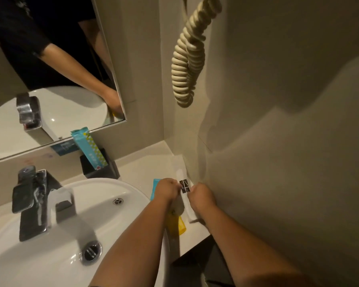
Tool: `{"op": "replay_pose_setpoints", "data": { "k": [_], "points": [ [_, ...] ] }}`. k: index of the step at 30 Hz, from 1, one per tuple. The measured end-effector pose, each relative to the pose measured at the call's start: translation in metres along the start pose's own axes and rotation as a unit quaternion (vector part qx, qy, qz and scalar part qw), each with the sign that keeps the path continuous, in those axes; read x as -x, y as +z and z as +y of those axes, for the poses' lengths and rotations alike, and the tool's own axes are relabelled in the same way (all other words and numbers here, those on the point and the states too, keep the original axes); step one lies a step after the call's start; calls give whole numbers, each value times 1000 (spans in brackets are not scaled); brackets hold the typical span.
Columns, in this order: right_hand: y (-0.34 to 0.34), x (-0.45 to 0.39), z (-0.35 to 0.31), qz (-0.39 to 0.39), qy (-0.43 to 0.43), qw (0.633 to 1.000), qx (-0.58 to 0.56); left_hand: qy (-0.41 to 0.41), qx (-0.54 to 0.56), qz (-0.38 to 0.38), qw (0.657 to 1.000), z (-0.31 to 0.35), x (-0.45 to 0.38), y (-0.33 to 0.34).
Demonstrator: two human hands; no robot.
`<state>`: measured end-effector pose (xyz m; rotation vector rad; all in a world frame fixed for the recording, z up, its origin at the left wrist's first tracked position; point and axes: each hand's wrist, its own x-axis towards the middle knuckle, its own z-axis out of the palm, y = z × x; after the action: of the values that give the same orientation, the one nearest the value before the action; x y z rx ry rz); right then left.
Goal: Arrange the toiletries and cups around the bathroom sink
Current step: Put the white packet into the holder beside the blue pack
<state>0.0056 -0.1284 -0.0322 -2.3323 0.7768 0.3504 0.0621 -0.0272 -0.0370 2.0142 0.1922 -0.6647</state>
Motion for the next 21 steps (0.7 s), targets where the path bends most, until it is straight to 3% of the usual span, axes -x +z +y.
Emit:
{"op": "replay_pose_setpoints", "data": {
  "k": [4, 7, 12, 21],
  "points": [
    [-22, 13, -25, 21, -45, 996, -73, 49, 65, 24, 996, 17, 16, -28],
    [-39, 24, -55, 0, -120, 991, -61, 85, 75, 56, 992, 33, 31, -61],
    [-60, 44, -119, 6, -191, 975, -111, 137, 43, 85, 986, 58, 59, -130],
    [-41, 40, -228, -4, -299, 948, -113, 196, -57, 238, 950, 67, 76, -229]
  ]
}}
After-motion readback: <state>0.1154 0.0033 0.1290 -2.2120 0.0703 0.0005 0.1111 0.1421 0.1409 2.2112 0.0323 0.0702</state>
